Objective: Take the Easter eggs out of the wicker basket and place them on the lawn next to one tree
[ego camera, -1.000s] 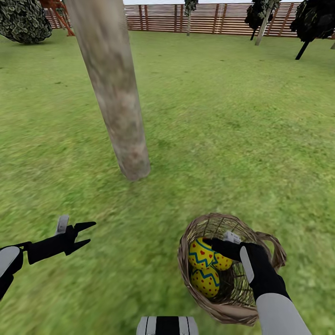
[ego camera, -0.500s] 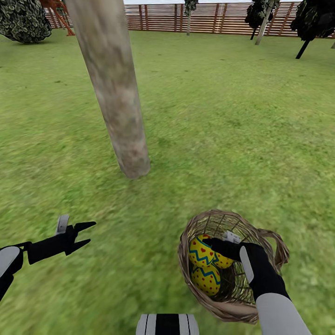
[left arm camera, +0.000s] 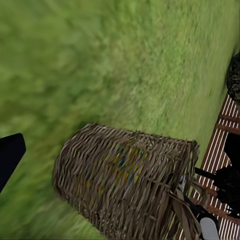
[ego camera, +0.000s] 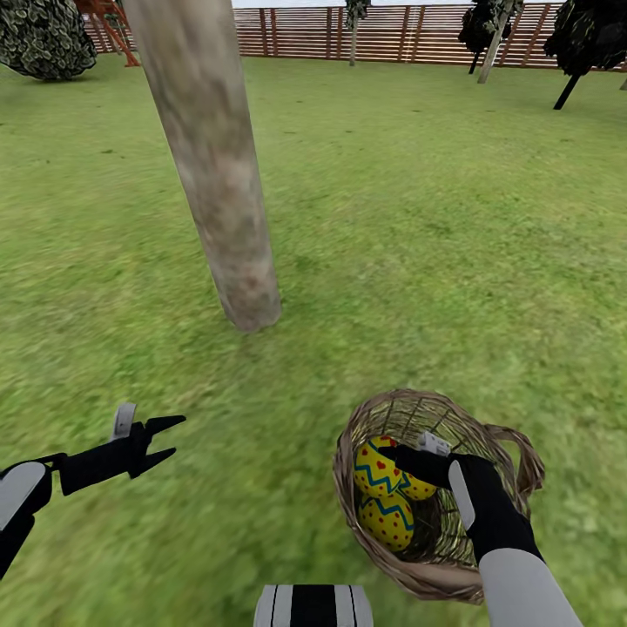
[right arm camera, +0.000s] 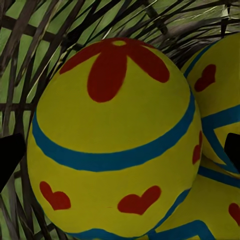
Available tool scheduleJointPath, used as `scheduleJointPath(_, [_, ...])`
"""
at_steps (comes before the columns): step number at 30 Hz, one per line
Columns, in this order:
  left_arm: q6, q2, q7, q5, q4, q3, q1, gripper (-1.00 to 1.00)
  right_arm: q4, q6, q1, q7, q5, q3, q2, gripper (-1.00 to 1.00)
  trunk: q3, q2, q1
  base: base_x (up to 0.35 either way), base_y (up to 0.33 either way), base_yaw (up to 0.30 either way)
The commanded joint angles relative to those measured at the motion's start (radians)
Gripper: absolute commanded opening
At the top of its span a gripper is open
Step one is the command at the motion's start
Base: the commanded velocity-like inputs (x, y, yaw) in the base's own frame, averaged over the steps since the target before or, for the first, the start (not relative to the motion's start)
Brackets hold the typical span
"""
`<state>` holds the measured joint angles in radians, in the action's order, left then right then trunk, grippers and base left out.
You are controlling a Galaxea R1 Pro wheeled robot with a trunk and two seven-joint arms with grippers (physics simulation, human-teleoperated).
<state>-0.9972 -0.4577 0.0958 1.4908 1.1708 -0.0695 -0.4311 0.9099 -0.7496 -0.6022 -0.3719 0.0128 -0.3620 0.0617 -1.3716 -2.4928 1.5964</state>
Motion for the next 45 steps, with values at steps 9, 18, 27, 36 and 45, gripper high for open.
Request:
scheduleJointPath(9, [-0.004, 0.001, 0.010, -0.010, 0.000, -0.001, 0.000, 1.00, 0.000, -0.007, -0.001, -0.005, 0.002, -0.003, 0.003, 1.00, -0.001, 0.000, 0.000, 0.000, 0.000, 0.000])
scheduleJointPath(18, [-0.004, 0.003, 0.010, -0.010, 0.002, 0.000, 0.000, 1.00, 0.000, -0.007, -0.001, -0.005, 0.003, -0.003, 0.003, 1.00, -0.015, -0.008, 0.005, 0.000, 0.000, 0.000])
scheduleJointPath(27, [-0.004, 0.004, 0.010, -0.009, 0.006, 0.000, 0.000, 1.00, 0.000, -0.007, -0.001, -0.005, 0.007, -0.002, 0.013, 1.00, -0.023, -0.008, 0.006, 0.000, 0.000, 0.000])
scheduleJointPath(36, [-0.004, 0.026, 0.008, -0.010, 0.006, 0.000, 0.000, 1.00, 0.001, -0.007, -0.001, -0.007, 0.007, -0.002, 0.027, 1.00, -0.039, -0.009, 0.008, 0.000, 0.000, 0.000])
scheduleJointPath(45, [-0.003, 0.027, 0.009, -0.010, 0.006, 0.000, 0.000, 1.00, 0.002, -0.007, -0.001, -0.007, 0.007, -0.002, 0.027, 1.00, -0.042, -0.010, 0.008, 0.000, 0.000, 0.000])
